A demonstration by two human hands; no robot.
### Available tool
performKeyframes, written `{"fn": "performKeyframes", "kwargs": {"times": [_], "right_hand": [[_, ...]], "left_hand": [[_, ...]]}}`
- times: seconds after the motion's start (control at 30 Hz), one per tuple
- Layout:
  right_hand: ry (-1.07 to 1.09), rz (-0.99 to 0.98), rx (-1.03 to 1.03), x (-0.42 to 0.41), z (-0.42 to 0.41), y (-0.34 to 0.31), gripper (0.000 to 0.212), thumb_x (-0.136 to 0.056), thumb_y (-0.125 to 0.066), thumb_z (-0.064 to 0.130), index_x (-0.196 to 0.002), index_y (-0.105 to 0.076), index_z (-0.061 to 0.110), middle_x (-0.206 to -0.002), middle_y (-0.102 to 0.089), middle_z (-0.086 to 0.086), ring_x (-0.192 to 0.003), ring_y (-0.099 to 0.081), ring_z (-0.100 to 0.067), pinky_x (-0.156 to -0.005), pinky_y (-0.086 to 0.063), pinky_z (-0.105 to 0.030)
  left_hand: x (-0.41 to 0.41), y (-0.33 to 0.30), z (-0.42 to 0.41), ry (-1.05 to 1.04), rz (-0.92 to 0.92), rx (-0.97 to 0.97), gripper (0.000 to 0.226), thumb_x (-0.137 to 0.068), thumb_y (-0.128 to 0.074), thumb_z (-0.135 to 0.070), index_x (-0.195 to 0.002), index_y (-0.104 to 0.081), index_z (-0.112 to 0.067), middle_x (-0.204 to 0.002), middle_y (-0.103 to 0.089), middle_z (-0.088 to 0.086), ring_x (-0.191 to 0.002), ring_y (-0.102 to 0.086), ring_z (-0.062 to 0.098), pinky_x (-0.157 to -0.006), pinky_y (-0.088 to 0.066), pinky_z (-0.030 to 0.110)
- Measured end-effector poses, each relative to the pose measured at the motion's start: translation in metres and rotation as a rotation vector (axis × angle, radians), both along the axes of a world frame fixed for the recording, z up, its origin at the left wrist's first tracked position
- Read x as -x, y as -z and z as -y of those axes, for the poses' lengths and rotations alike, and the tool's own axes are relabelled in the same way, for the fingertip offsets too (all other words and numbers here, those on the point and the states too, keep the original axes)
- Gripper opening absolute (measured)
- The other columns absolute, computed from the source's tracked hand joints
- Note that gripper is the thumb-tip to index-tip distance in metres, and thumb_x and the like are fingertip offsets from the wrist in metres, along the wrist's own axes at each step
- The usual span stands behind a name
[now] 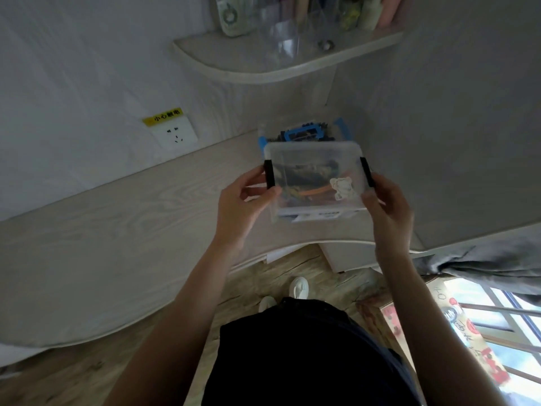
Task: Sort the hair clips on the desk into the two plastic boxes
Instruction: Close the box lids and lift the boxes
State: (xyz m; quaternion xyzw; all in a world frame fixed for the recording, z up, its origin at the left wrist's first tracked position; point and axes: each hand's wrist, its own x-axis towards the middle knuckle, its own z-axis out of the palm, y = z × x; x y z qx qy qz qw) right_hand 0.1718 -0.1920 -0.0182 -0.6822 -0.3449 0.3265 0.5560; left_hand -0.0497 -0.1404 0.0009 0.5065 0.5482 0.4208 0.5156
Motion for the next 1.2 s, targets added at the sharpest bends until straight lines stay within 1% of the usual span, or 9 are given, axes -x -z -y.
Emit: {"fn": "performKeyframes", "kwargs": {"times": [0.3, 0.43, 0.57, 0.7, 0.77, 0.87, 0.97, 1.07, 1.2], "right_hand": [[-0.347, -0.010, -0.061, -0.014, -0.102, -0.014, 0.057, -0.084, -0.062, 0.013, -0.136, -0.043, 0.025, -0.131, -0.052, 0.013, -0.117, -0.049, 0.008, -0.099, -0.042, -0.019], [-0.311, -0.001, -0.011, -0.022, -0.131, -0.003, 0.057, -0.085, -0.062, 0.011, -0.138, -0.041, 0.015, -0.135, -0.048, 0.005, -0.113, -0.049, 0.006, -0.097, -0.045, -0.024], [-0.292, 0.067, -0.027, -0.022, -0.135, 0.001, 0.052, -0.091, -0.055, 0.008, -0.139, -0.037, 0.007, -0.139, -0.045, -0.004, -0.114, -0.046, 0.000, -0.083, -0.042, -0.001], [-0.308, 0.139, -0.038, -0.022, -0.129, 0.005, 0.052, -0.092, -0.055, 0.017, -0.139, -0.037, 0.011, -0.141, -0.046, -0.005, -0.119, -0.046, -0.008, -0.084, -0.038, 0.002], [-0.243, 0.105, -0.081, -0.021, -0.124, 0.008, 0.039, -0.094, -0.050, 0.010, -0.133, -0.044, 0.016, -0.132, -0.052, -0.001, -0.111, -0.052, 0.004, -0.082, -0.040, 0.002], [-0.011, 0.079, -0.081, -0.019, -0.108, 0.021, 0.024, -0.095, -0.047, 0.013, -0.118, -0.054, 0.014, -0.114, -0.059, -0.002, -0.094, -0.055, 0.004, -0.077, -0.042, -0.005], [-0.101, 0.417, -0.012, -0.022, -0.092, 0.044, 0.027, -0.089, -0.049, 0.016, -0.114, -0.058, 0.010, -0.112, -0.057, -0.005, -0.101, -0.053, -0.019, -0.085, -0.044, -0.028], [-0.342, 0.855, -0.042, -0.020, -0.088, 0.061, 0.039, -0.080, -0.052, 0.012, -0.119, -0.057, 0.010, -0.124, -0.057, -0.009, -0.111, -0.052, -0.030, -0.092, -0.043, -0.037], [-0.359, 0.975, 0.104, -0.028, -0.100, 0.065, 0.052, -0.082, -0.053, 0.015, -0.133, -0.045, 0.011, -0.139, -0.045, -0.011, -0.125, -0.044, -0.032, -0.094, -0.043, -0.045]], "left_hand": [[-0.027, 0.006, -0.071, -0.025, 0.055, -0.006, 0.050, -0.073, -0.074, -0.007, -0.120, -0.060, -0.013, -0.111, -0.066, 0.003, -0.102, -0.063, 0.012, -0.086, -0.051, 0.023], [-0.033, 0.014, -0.092, -0.014, 0.013, -0.008, 0.062, -0.069, -0.076, -0.010, -0.127, -0.055, -0.010, -0.114, -0.064, 0.000, -0.101, -0.061, 0.009, -0.085, -0.049, 0.020], [-0.033, 0.019, -0.096, -0.016, -0.053, -0.044, 0.061, -0.074, -0.075, -0.011, -0.130, -0.052, -0.014, -0.114, -0.060, -0.007, -0.103, -0.058, 0.006, -0.088, -0.048, 0.015], [-0.031, 0.029, -0.093, -0.062, -0.011, -0.016, 0.064, -0.064, -0.076, -0.034, -0.124, -0.057, -0.018, -0.116, -0.063, -0.003, -0.106, -0.061, 0.012, -0.096, -0.049, 0.034], [-0.030, 0.036, -0.088, -0.116, 0.038, 0.025, 0.063, -0.062, -0.070, -0.042, -0.120, -0.060, -0.018, -0.116, -0.066, 0.005, -0.107, -0.062, 0.022, -0.093, -0.049, 0.037], [-0.027, 0.053, -0.081, -0.172, 0.028, 0.085, 0.043, -0.077, -0.067, -0.022, -0.118, -0.058, -0.013, -0.115, -0.062, 0.015, -0.110, -0.056, 0.038, -0.092, -0.046, 0.046], [-0.024, 0.071, -0.079, -0.101, -0.061, 0.137, 0.048, -0.080, -0.069, -0.010, -0.124, -0.052, -0.016, -0.126, -0.056, 0.004, -0.114, -0.055, 0.023, -0.100, -0.046, 0.042], [-0.028, 0.084, -0.081, -0.004, -0.215, 0.134, 0.063, -0.074, -0.074, -0.011, -0.132, -0.048, -0.014, -0.126, -0.059, 0.005, -0.107, -0.059, 0.017, -0.084, -0.048, 0.014], [-0.045, 0.083, -0.090, -0.045, -0.301, 0.086, 0.061, -0.073, -0.076, -0.019, -0.128, -0.051, -0.014, -0.119, -0.062, 0.000, -0.093, -0.061, 0.009, -0.065, -0.042, -0.002]]}}
